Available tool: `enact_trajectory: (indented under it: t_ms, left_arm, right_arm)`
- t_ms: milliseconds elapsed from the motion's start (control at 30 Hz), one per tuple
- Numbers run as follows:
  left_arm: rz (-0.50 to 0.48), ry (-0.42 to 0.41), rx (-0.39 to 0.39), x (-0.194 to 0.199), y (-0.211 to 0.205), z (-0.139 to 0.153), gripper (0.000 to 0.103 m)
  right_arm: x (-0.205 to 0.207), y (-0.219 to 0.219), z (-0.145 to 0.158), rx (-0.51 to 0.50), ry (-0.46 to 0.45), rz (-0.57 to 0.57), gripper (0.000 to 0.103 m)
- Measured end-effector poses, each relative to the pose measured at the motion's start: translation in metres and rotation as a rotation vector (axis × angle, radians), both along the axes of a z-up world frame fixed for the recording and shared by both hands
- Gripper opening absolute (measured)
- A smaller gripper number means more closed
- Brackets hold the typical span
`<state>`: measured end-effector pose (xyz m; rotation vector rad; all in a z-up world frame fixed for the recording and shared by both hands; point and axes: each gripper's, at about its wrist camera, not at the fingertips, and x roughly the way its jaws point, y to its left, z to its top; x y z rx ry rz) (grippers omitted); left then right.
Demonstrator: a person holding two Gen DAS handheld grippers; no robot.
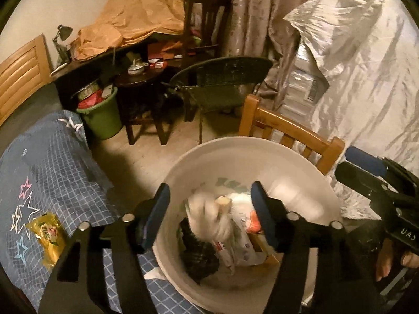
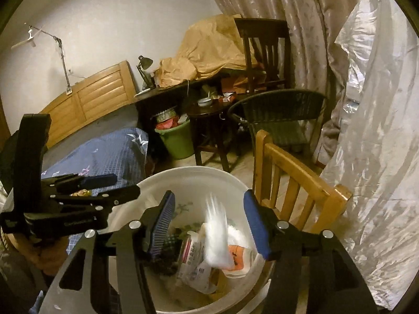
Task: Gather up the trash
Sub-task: 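Open both tools to drop the towel and sock into the bucket, then move both tools back over the trash on the bed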
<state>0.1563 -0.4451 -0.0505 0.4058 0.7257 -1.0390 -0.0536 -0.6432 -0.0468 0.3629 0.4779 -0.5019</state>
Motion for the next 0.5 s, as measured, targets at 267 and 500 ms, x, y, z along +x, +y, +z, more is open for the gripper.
enact_trajectory:
  t_ms: [267,500]
  left_arm:
    - [0.086,-0.042,-0.027,0.000,0.032,0.012,0.068]
    - [0.269,-0.163,-0.072,-0.008,0.120,0.026,0.075]
  right_arm:
    - [-0.003,0.013,0.001,-0.015,-0.035,-0.002,0.056]
    - [0.001,0.063,0.009,-0.087,-0.114,0.044,0.056]
